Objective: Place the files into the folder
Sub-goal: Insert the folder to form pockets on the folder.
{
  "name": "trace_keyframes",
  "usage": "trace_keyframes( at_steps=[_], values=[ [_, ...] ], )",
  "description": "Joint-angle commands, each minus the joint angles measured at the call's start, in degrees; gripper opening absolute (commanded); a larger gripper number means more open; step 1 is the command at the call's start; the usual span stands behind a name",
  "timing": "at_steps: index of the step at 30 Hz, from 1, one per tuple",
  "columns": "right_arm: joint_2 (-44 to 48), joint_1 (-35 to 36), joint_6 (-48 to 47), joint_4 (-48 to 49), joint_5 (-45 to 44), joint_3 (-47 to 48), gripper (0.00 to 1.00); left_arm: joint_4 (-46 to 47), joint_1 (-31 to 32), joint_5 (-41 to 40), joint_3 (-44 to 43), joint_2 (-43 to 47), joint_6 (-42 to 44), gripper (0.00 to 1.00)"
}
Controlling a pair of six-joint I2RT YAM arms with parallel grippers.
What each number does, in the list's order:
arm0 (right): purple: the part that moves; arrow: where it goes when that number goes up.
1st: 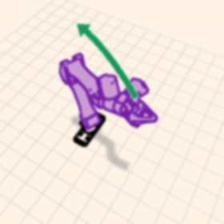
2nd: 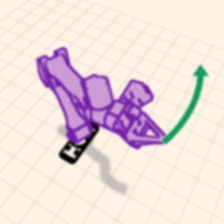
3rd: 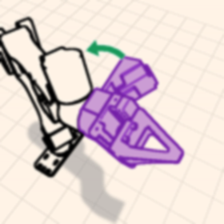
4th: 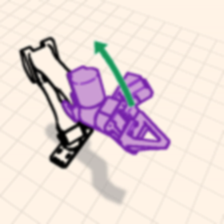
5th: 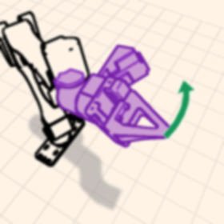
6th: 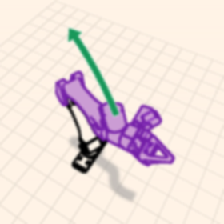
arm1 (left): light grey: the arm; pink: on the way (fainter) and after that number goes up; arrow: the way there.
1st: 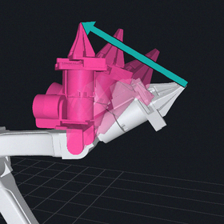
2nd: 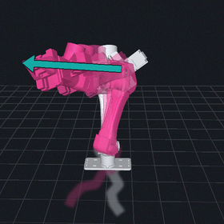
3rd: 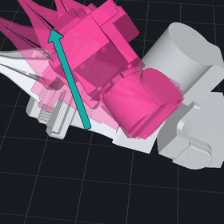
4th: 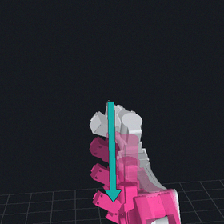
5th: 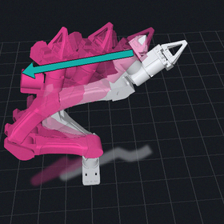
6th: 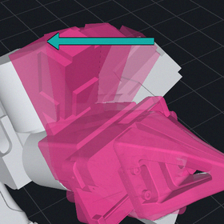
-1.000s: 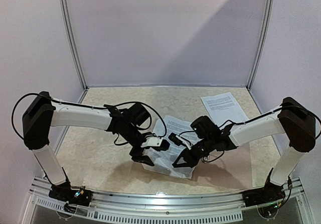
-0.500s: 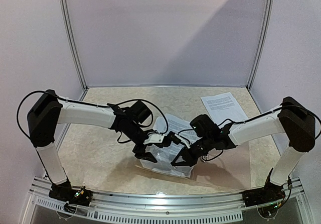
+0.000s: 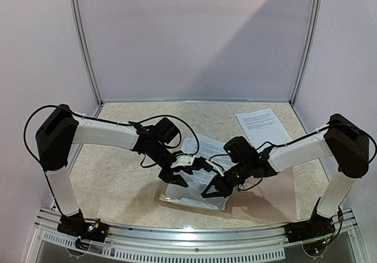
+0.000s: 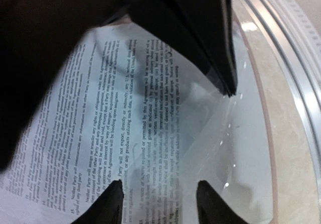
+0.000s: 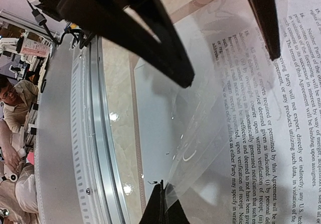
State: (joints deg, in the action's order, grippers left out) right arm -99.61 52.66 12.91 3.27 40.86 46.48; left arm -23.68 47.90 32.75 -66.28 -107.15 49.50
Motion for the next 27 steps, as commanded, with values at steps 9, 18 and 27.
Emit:
trace_keyframes(
  at_steps=[9, 18, 27],
  values=[
    [0.65, -1.18, -0.77, 2.66, 3.26, 0.07, 0.00, -4.40, -1.49, 3.82, -1.20, -2.29, 2.89, 0.28],
    [0.75, -1.78, -1.25, 1.92, 2.69, 0.62, 0.00, -5.37, -1.49, 4.25, 0.54, -0.72, 3.72, 0.01],
    [-0.41, -1.80, -1.67, 4.04, 7.72, -0.67, 0.00, -3.88, -3.14, 5.07, -0.16, 6.79, 4.45, 0.35]
  ],
)
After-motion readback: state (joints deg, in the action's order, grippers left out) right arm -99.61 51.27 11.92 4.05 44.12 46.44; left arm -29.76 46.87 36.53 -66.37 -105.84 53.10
